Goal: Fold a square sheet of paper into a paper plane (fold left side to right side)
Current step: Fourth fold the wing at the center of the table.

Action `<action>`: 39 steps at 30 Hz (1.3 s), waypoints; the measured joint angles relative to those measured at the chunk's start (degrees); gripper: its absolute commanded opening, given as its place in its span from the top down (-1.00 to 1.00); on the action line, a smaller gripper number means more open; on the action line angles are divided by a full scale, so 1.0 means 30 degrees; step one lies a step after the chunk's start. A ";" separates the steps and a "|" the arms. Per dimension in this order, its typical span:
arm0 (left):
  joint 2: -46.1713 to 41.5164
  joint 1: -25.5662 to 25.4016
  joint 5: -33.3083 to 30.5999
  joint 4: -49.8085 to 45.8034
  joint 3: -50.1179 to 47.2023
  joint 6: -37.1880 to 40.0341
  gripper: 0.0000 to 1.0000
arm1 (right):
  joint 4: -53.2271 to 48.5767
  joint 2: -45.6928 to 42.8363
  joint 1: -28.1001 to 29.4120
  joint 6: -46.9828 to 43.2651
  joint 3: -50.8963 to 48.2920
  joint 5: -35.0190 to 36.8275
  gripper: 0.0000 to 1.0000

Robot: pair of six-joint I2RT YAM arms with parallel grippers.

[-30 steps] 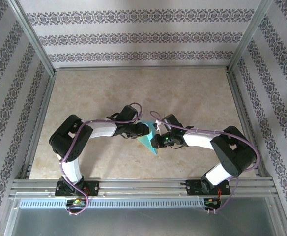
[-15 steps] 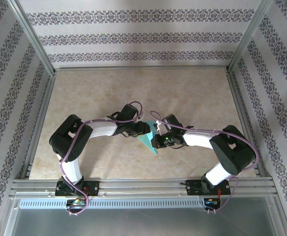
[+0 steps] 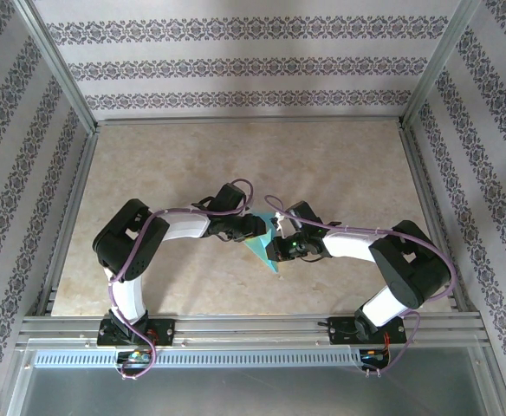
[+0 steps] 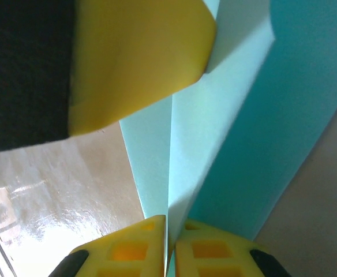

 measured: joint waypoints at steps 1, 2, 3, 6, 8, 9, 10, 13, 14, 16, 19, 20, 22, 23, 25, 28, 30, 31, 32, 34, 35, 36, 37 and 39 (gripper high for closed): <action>0.0058 0.0000 0.0000 -0.0058 0.0080 0.0000 0.24 | 0.0022 0.0000 0.0000 0.0007 0.0000 -0.0029 0.66; 0.0109 0.0000 0.0000 -0.0138 0.0175 0.0000 0.24 | 0.0036 0.0000 0.0000 0.0007 0.0000 -0.0029 0.64; 0.0153 0.0000 0.0000 -0.0160 0.0233 0.0000 0.24 | 0.0051 0.0000 0.0000 0.0007 0.0000 -0.0036 0.62; 0.0189 0.0000 -0.0007 -0.0219 0.0284 0.0000 0.24 | 0.0058 0.0000 0.0000 0.0029 0.0000 -0.0117 0.54; 0.0204 0.0000 -0.0036 -0.0226 0.0299 0.0000 0.24 | 0.0073 -0.0029 -0.0007 0.0080 0.0000 -0.0204 0.49; 0.0204 0.0000 -0.0036 -0.0277 0.0328 0.0000 0.24 | 0.0066 -0.0087 -0.0051 0.0124 0.0000 -0.0299 0.46; 0.0219 0.0000 -0.0044 -0.0335 0.0379 0.0000 0.24 | 0.0066 -0.0175 -0.0124 0.0138 0.0000 -0.0335 0.42; 0.0226 0.0000 -0.0051 -0.0386 0.0408 0.0000 0.24 | 0.0036 -0.0641 -0.0379 0.0284 0.0000 -0.0423 0.28; 0.0226 0.0000 -0.0051 -0.0386 0.0408 0.0000 0.24 | 0.0022 -0.0867 -0.0466 0.0350 0.0000 -0.0466 0.22; 0.0226 0.0000 -0.0051 -0.0386 0.0408 0.0000 0.24 | 0.0007 -0.1348 -0.0656 0.0401 0.0000 -0.0532 0.15; 0.0226 0.0000 -0.0051 -0.0393 0.0408 0.0000 0.24 | -0.0036 -0.2033 -0.1086 0.0379 0.0000 -0.0634 0.13; 0.0226 0.0000 -0.0051 -0.0393 0.0408 0.0000 0.24 | -0.0029 -0.2164 -0.1253 0.0379 0.0000 -0.0678 0.13; 0.0226 0.0000 -0.0051 -0.0393 0.0408 0.0000 0.24 | -0.0029 -0.2237 -0.1494 0.0401 0.0000 -0.0750 0.13; 0.0226 0.0000 -0.0051 -0.0393 0.0408 0.0000 0.24 | -0.0029 -0.2237 -0.1574 0.0444 0.0000 -0.0765 0.15; 0.0226 0.0000 -0.0051 -0.0393 0.0408 0.0000 0.24 | -0.0015 -0.2229 -0.1617 0.0474 0.0000 -0.0816 0.18; 0.0226 0.0000 -0.0051 -0.0393 0.0408 0.0000 0.24 | 0.0124 -0.1953 -0.1610 0.0510 0.0000 -0.0823 0.22; 0.0226 0.0000 -0.0051 -0.0393 0.0408 0.0000 0.24 | 0.0138 -0.1632 -0.1610 0.0517 0.0000 -0.0816 0.26; 0.0226 0.0000 -0.0051 -0.0393 0.0408 0.0000 0.24 | 0.0182 -0.1413 -0.1610 0.0525 0.0000 -0.0816 0.28; 0.0226 0.0000 -0.0051 -0.0393 0.0408 0.0000 0.24 | 0.0204 -0.1209 -0.1610 0.0568 0.0000 -0.0816 0.31; 0.0226 0.0000 -0.0051 -0.0393 0.0408 0.0000 0.24 | 0.0233 -0.0903 -0.1610 0.0590 0.0000 -0.0816 0.38; 0.0226 0.0000 -0.0051 -0.0393 0.0408 0.0000 0.24 | 0.0248 -0.0794 -0.1610 0.0605 0.0007 -0.0816 0.42; 0.0226 0.0000 -0.0051 -0.0393 0.0408 0.0000 0.24 | 0.0255 -0.0721 -0.1610 0.0612 0.0007 -0.0823 0.46; 0.0226 0.0000 -0.0051 -0.0393 0.0408 0.0000 0.24 | 0.0255 -0.0685 -0.1610 0.0619 0.0007 -0.0823 0.52; 0.0226 0.0000 -0.0051 -0.0401 0.0408 0.0000 0.24 | 0.0255 -0.0670 -0.1603 0.0619 0.0015 -0.0816 0.62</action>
